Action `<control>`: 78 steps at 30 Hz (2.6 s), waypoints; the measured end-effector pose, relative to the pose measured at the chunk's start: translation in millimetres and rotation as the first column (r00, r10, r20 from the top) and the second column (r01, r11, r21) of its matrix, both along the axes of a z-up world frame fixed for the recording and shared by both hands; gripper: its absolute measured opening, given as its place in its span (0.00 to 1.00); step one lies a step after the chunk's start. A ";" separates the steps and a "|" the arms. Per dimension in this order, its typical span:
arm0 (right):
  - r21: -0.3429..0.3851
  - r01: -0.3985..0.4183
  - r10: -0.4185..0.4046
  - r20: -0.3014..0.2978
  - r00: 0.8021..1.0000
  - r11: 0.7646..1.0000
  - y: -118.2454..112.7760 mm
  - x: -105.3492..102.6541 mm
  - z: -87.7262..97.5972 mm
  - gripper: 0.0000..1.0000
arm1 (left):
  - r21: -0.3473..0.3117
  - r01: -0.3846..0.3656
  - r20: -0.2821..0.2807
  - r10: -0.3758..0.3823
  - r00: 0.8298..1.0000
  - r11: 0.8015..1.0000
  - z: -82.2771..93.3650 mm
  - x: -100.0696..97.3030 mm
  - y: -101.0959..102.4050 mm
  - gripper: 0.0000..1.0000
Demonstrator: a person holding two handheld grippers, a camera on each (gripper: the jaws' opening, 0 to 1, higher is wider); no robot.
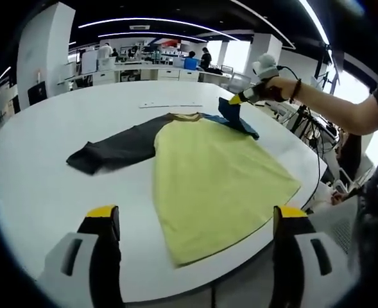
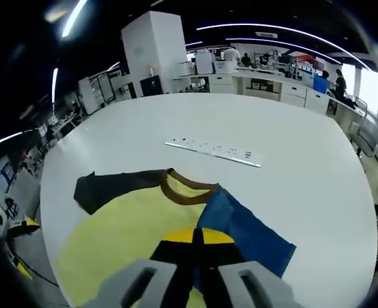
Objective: Fold the garment on the visible template until the final outline fits inside the template.
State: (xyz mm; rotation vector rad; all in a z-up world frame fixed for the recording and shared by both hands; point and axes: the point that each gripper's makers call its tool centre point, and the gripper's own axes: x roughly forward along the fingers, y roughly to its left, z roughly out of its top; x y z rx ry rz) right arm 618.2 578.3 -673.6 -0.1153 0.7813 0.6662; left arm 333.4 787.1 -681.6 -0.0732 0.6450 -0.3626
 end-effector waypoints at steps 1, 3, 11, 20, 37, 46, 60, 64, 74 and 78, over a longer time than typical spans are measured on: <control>-0.003 -0.004 0.004 0.000 1.000 1.000 2.5 -0.8 -0.5 0.00 | -0.002 -0.001 0.001 0.001 1.000 1.000 0.1 0.1 -0.2 0.97; -0.006 -0.017 0.017 0.001 1.000 1.000 9.1 -2.8 -1.4 0.00 | 0.001 0.002 -0.003 -0.002 1.000 1.000 -0.8 -0.5 -0.7 0.95; -0.041 -0.063 0.064 0.023 0.998 0.997 28.3 -2.2 -6.4 0.00 | 0.046 0.046 -0.005 -0.046 0.999 0.998 -3.0 -2.0 -6.6 0.90; -0.058 -0.101 0.104 0.040 0.994 0.993 50.3 -5.1 -6.8 0.00 | 0.019 0.011 0.049 -0.012 0.999 1.000 6.9 5.7 -1.1 0.92; -0.046 -0.162 0.165 0.082 0.983 0.986 92.0 -13.6 6.8 0.00 | 0.020 -0.007 0.043 0.006 0.999 1.000 2.7 3.8 4.5 0.96; -0.032 -0.199 0.202 0.090 0.975 0.979 110.2 -21.4 7.6 0.00 | 0.018 -0.011 0.035 0.011 0.999 1.000 0.6 2.9 4.6 0.96; -0.088 -0.271 0.277 0.065 0.959 0.959 124.4 -34.3 -10.5 0.00 | 0.020 -0.008 0.027 0.008 1.000 1.000 -0.4 1.1 3.4 0.97; -0.079 -0.273 0.277 0.040 0.960 0.959 129.2 -35.0 -26.2 0.00 | 0.015 -0.016 0.023 0.015 1.000 1.000 -1.2 0.1 5.2 0.97; -0.009 -0.259 0.259 -0.011 0.966 0.966 129.8 -41.3 -42.0 0.03 | 0.014 -0.026 0.010 0.026 1.000 1.000 -5.2 -2.9 7.7 0.97; -0.011 -0.213 0.212 -0.026 0.977 0.977 119.4 -35.2 -47.0 0.11 | 0.012 -0.026 0.012 0.026 1.000 1.000 -5.6 -2.2 7.0 0.97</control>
